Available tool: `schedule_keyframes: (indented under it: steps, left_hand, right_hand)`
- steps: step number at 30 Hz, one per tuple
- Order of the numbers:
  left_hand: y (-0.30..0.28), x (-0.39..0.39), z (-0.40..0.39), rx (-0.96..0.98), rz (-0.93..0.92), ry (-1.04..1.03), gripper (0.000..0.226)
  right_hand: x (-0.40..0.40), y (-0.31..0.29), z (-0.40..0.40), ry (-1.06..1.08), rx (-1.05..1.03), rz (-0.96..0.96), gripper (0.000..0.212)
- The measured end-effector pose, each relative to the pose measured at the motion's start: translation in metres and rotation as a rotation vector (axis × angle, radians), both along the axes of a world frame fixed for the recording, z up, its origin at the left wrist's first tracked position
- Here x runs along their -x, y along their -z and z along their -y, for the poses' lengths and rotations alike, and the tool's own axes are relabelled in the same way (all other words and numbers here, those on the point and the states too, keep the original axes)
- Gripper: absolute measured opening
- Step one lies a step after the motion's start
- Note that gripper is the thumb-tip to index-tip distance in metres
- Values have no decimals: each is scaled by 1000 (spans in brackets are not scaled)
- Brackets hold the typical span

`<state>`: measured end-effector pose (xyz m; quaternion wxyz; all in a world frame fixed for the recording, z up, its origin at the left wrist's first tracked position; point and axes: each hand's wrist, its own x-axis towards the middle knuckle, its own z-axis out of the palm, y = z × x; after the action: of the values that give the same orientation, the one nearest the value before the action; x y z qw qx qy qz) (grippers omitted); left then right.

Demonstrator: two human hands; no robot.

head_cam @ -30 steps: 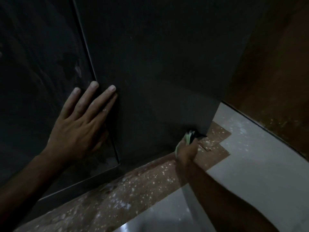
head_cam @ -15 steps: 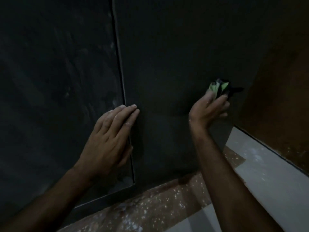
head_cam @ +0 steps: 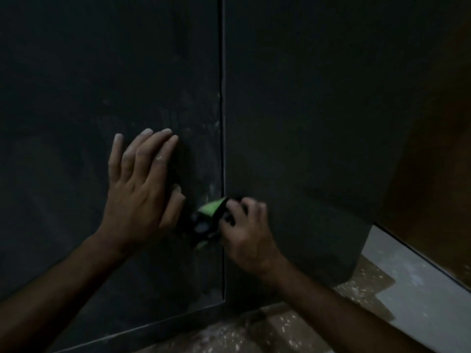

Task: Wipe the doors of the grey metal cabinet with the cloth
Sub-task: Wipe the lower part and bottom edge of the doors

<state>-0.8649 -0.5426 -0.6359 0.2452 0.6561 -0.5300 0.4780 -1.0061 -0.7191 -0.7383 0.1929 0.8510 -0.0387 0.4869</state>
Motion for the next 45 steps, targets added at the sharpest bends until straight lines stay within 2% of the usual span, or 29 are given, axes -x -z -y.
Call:
schedule_keyframes:
  steps: [1, 4, 6, 7, 8, 10, 12, 14, 16, 17, 19, 21, 23, 24, 26, 28, 31, 33, 35, 37, 39, 41, 43, 45]
  left_hand:
    - [-6, -3, -4, -7, 4, -6, 78]
    - [-23, -13, -14, -25, 44, -20, 78]
    - [-36, -20, -19, -18, 66, -20, 77]
    - [-42, -22, -21, -16, 83, -20, 76]
    - [-47, -25, -23, -23, 103, -19, 75]
    - [-54, -30, -27, -45, 126, -16, 75]
    - [-57, -37, -32, -79, 144, -18, 76]
    - [-55, -45, -41, -142, 182, -24, 78]
    - [-47, -51, -49, -183, 209, -29, 80]
    - [-42, -53, -51, -180, 204, -40, 80]
    - [-30, -54, -51, -171, 182, -59, 80]
    - [-24, -55, -48, -200, 206, -50, 80]
    - [-27, -56, -44, -218, 217, -26, 81]
    - [-30, -57, -42, -205, 209, -19, 81]
    - [-32, -56, -44, -166, 197, -9, 81]
    - [-31, -56, -46, -153, 207, -4, 80]
    - [-25, -60, -52, -208, 235, 9, 79]
    - [-16, -61, -53, -259, 262, 28, 80]
    - [-5, -63, -53, -277, 264, 29, 80]
    - [5, -66, -53, -287, 255, 25, 81]
    - [10, -70, -52, -291, 259, 25, 81]
    - [11, -74, -52, -287, 269, 36, 80]
    - [11, -76, -52, -276, 281, 33, 80]
    - [11, -75, -52, -276, 287, 12, 81]
  right_hand:
    - [-6, -33, -1, 17, -9, 97, 26]
    - [-25, -168, -5, 50, -33, 407, 57]
    - [-32, -240, -9, 32, -75, 545, 61]
    - [-35, -256, -11, 18, -84, 575, 57]
    - [-38, -255, -12, 5, -77, 573, 53]
    - [-41, -206, -8, -38, -68, 466, 47]
    - [-32, -117, -2, -91, 16, 218, 44]
    - [-13, -28, 5, -119, 180, -98, 31]
    - [3, 10, 8, -158, 279, -291, 16]
    - [2, 3, 9, -178, 295, -292, 13]
    - [-7, -48, 7, -154, 230, -88, 14]
    - [-18, -132, 4, -54, 80, 241, 34]
    - [-23, -203, 1, 31, -73, 430, 48]
    - [-28, -217, -3, 35, -121, 487, 49]
    - [-37, -197, -12, 4, -135, 480, 51]
    - [-43, -116, -21, -67, -50, 263, 51]
    - [-15, 32, -20, -141, 256, -347, 31]
    - [10, 72, -16, -110, 261, -577, 24]
    - [13, 60, -8, -94, 213, -532, 20]
    - [0, 12, -6, -99, 173, -252, 19]
    - [-20, -53, -8, -46, 71, 61, 31]
    - [-35, -86, -18, -36, -85, 267, 43]
    - [-44, -62, -29, -58, -106, 298, 42]
    - [-40, 7, -33, -90, -25, 94, 34]
